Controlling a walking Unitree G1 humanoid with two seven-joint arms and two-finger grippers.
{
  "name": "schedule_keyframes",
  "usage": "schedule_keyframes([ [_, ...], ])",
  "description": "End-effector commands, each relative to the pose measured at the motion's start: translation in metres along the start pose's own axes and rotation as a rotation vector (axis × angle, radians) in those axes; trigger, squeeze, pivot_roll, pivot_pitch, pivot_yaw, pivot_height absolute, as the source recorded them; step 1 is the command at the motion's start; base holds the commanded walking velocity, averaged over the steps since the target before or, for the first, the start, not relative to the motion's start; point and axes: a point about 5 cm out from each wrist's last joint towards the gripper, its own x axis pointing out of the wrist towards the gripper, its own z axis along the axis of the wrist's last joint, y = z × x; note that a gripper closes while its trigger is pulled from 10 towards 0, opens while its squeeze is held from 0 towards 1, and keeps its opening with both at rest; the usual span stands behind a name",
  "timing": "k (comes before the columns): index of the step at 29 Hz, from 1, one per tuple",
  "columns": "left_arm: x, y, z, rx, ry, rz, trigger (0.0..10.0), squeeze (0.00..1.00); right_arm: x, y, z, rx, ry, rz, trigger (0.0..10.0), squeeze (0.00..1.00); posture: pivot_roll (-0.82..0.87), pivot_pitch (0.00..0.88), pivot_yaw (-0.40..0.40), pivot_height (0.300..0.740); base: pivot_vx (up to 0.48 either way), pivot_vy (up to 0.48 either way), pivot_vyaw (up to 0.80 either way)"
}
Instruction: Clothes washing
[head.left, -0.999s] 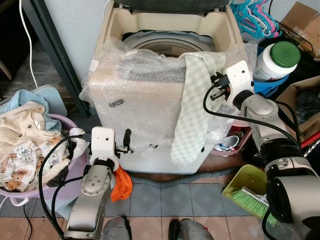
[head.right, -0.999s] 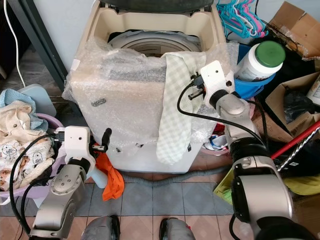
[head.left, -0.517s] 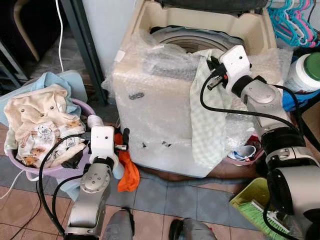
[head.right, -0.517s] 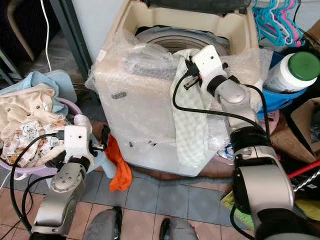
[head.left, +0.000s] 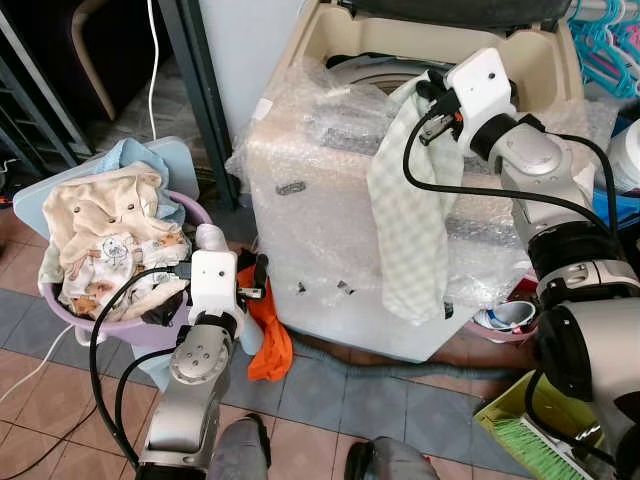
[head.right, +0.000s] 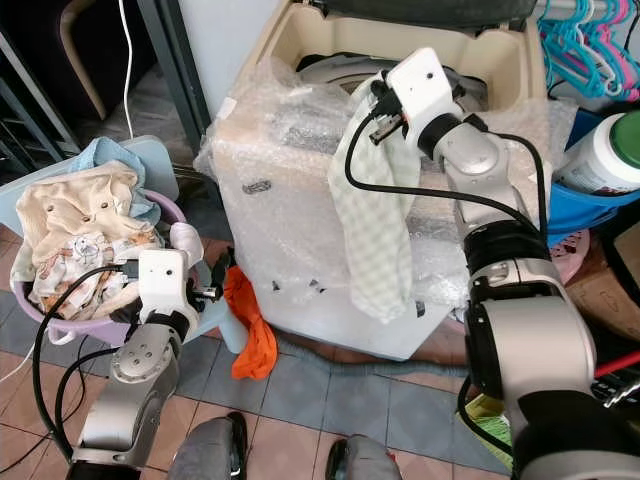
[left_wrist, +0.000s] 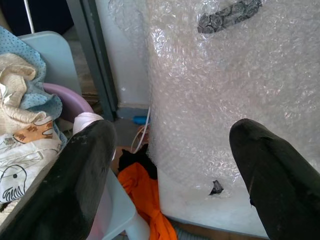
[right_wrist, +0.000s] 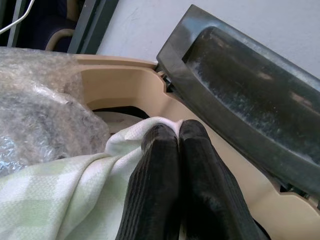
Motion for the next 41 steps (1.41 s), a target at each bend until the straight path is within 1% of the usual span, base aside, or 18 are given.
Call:
schedule_keyframes([
  [1,0.0,0.001,0.0,0.004,-0.005,-0.002,10.0,0.0,0.006,-0.012,0.022,-0.031,-0.071,-0.038,0.0,0.0,0.0,0.093,-0.029,0.74,0.0,0.0,0.0],
  [2,0.001,0.001,0.0,0.003,-0.005,-0.002,10.0,0.0,0.009,-0.017,0.032,-0.042,-0.094,-0.057,0.0,0.0,0.0,0.092,-0.03,0.74,0.0,0.0,0.0],
  [3,0.001,0.001,0.0,0.003,-0.005,-0.002,10.0,0.0,0.009,-0.017,0.032,-0.042,-0.094,-0.057,0.0,0.0,0.0,0.092,-0.03,0.74,0.0,0.0,0.0],
  [5,0.001,0.001,0.0,0.003,-0.006,0.0,10.0,0.0,0.013,-0.022,0.047,-0.062,-0.137,-0.075,0.0,0.0,0.0,0.092,-0.03,0.74,0.27,0.0,0.0],
  [6,0.001,0.001,0.0,0.002,-0.006,0.001,10.0,0.0,0.015,-0.023,0.054,-0.087,-0.159,-0.081,0.0,0.0,0.0,0.093,-0.03,0.74,0.274,0.0,0.0],
  [8,0.001,0.001,0.0,0.002,-0.006,0.002,10.0,0.0,0.016,-0.023,0.058,-0.095,-0.174,-0.086,0.0,0.0,0.0,0.093,-0.029,0.74,0.272,0.0,0.0],
  [39,0.001,0.001,0.0,0.002,-0.006,0.002,10.0,0.0,0.016,-0.023,0.058,-0.095,-0.174,-0.086,0.0,0.0,0.0,0.093,-0.029,0.74,0.27,0.0,0.0],
  [40,0.001,0.001,0.0,0.003,-0.007,0.002,10.0,0.0,0.018,-0.024,0.061,-0.107,-0.19,-0.091,0.0,0.0,0.0,0.094,-0.03,0.74,0.247,0.0,0.0],
  [41,0.003,-0.002,0.0,-0.005,-0.003,-0.004,10.0,0.0,0.01,-0.025,0.027,-0.121,-0.009,-0.071,10.0,1.0,-0.01,0.079,-0.028,0.74,0.0,0.0,0.0],
])
